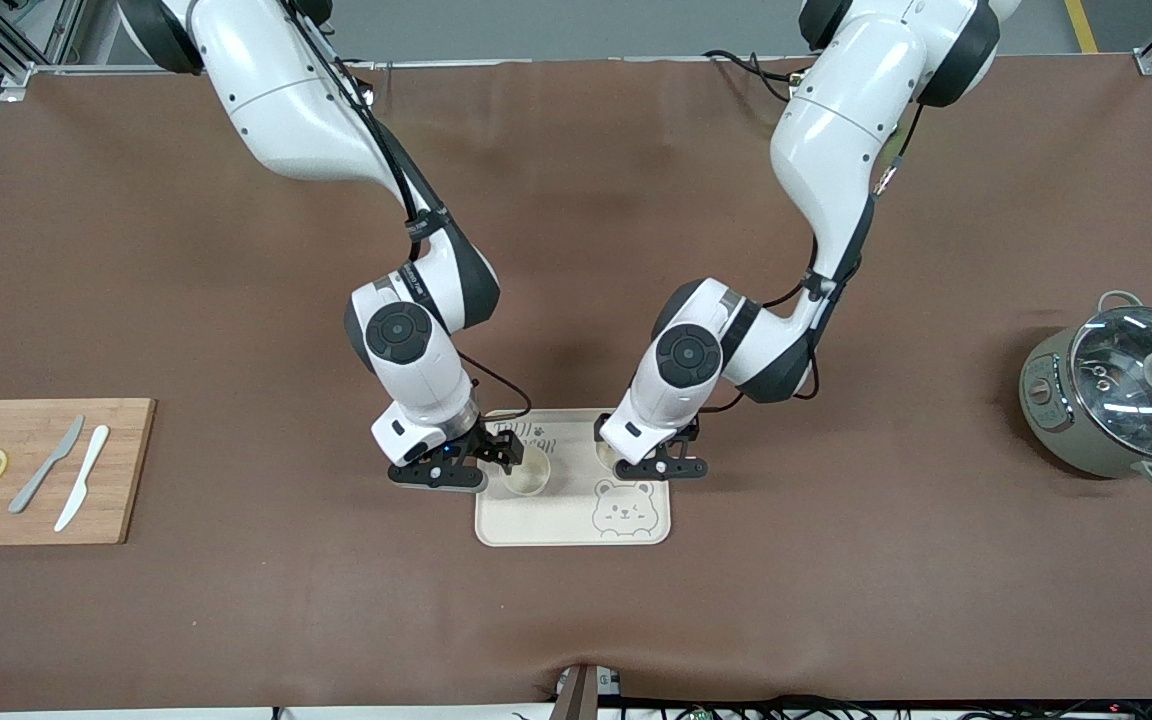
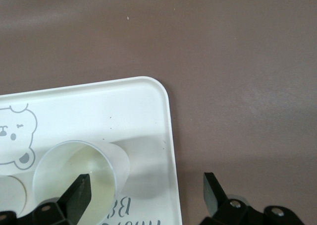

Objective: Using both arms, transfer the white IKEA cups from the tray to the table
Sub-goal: 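Close both grippers around the rims of the two white cups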

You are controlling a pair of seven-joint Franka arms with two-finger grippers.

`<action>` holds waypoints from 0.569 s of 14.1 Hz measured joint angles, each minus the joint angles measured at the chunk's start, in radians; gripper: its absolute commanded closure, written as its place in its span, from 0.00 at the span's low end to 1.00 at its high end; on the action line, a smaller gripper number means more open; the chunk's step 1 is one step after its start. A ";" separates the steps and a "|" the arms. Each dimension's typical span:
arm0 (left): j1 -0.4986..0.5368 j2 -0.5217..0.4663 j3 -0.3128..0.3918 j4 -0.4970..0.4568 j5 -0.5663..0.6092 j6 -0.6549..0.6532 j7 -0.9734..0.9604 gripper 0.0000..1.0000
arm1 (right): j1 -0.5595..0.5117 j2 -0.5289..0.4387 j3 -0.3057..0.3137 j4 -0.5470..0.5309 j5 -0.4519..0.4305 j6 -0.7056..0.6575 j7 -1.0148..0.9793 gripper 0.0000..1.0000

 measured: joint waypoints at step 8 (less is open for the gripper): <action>0.000 0.009 0.004 0.000 0.004 0.025 -0.068 1.00 | 0.001 0.049 0.027 0.006 0.043 0.052 0.001 0.00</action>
